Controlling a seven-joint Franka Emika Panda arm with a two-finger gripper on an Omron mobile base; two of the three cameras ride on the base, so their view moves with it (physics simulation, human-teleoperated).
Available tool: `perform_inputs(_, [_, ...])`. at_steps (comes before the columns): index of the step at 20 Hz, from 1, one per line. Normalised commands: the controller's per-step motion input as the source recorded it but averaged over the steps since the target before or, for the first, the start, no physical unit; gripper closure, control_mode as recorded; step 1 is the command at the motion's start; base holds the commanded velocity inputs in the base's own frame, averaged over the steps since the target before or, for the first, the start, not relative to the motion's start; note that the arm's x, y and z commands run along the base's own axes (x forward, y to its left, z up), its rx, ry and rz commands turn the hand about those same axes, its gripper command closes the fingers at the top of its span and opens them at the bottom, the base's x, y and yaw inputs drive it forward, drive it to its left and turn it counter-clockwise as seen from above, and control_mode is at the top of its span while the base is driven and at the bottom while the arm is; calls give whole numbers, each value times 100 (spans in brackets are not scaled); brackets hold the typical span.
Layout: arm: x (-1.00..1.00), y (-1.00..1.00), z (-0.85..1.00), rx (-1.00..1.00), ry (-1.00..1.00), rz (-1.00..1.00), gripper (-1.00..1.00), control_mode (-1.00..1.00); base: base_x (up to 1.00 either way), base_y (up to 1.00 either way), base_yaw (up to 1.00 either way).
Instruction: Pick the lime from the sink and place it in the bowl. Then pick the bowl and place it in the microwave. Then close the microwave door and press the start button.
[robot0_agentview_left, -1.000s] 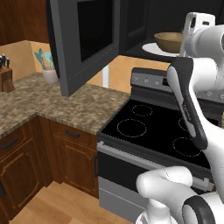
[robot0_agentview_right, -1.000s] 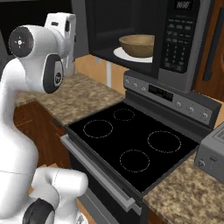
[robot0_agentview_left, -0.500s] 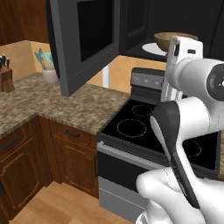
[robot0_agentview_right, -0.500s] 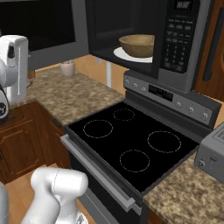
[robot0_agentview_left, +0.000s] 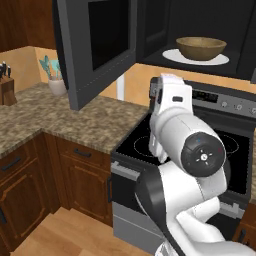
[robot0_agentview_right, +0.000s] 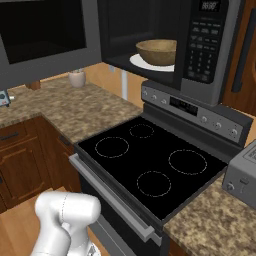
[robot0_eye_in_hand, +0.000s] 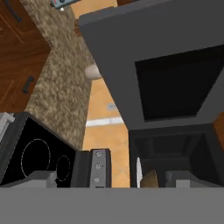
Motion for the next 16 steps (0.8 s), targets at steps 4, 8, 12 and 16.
perform_inputs(4, [3, 80, -46, -6, 0, 0, -100, -100, 0, 0, 0])
perform_inputs(8, [14, 77, -51, -5, 0, 0, -100, -100, 0, 0, 0])
perform_inputs(12, [23, 74, -44, -18, -8, -7, -100, -100, 0, 0, 0])
perform_inputs(16, [55, 78, -35, -17, -8, -16, -100, -100, 0, 0, 0])
